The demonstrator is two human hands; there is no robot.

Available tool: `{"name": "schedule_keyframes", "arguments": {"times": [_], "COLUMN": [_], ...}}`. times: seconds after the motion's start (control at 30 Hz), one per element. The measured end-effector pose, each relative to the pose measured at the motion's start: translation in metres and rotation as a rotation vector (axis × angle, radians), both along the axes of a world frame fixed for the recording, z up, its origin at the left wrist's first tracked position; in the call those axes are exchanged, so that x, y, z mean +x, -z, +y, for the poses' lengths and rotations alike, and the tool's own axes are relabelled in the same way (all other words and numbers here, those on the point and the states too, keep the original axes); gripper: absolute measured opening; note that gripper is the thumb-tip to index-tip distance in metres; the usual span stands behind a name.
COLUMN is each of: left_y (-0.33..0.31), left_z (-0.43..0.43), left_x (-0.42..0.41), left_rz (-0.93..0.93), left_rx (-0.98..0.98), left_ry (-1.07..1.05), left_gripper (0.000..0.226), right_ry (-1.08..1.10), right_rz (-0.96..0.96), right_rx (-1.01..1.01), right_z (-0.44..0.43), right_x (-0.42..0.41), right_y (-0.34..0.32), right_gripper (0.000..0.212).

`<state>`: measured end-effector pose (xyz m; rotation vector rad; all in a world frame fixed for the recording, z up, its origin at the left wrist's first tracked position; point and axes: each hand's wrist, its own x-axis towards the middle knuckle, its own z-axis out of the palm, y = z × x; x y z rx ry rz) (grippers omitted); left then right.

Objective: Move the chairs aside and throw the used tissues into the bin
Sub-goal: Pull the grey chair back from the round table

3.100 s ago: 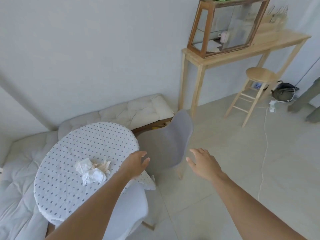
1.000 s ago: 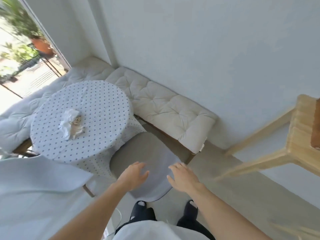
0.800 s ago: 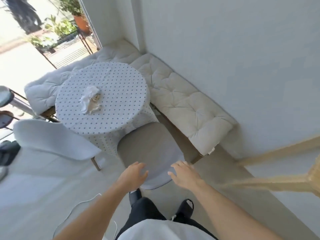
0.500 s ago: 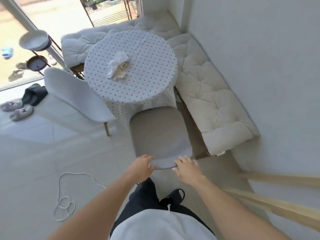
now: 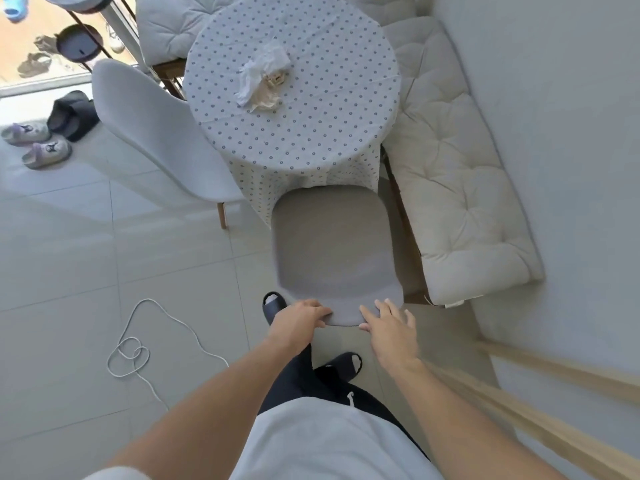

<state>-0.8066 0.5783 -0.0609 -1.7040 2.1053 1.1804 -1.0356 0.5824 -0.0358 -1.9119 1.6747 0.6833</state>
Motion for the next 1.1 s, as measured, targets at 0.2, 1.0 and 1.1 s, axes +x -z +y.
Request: {"name": "schedule_keyframes", "arguments": {"times": [0.2,1.0,1.1], "left_y": [0.007,0.026,0.029], "left_z": [-0.035,-0.065,-0.047], "left_x": [0.004,-0.005,-0.011], "left_rz": [-0.005,0.017,0.024], "left_rx": [-0.060,-0.159,-0.190], "left_ry": [0.026,0.178,0.090], "left_gripper": [0.041,0.035,0.037], "right_ry": [0.053,0.041,0.024], "right_rz": [-0.016,0.061,0.053], "right_rx": [0.000,-0.012,-0.053], "right_z": [-0.037,-0.066,-0.055], "right_x": [0.009,-0.004,-0.009], "right_y": [-0.004,0.003,0.005], "right_gripper": [0.047,0.041,0.039]}}
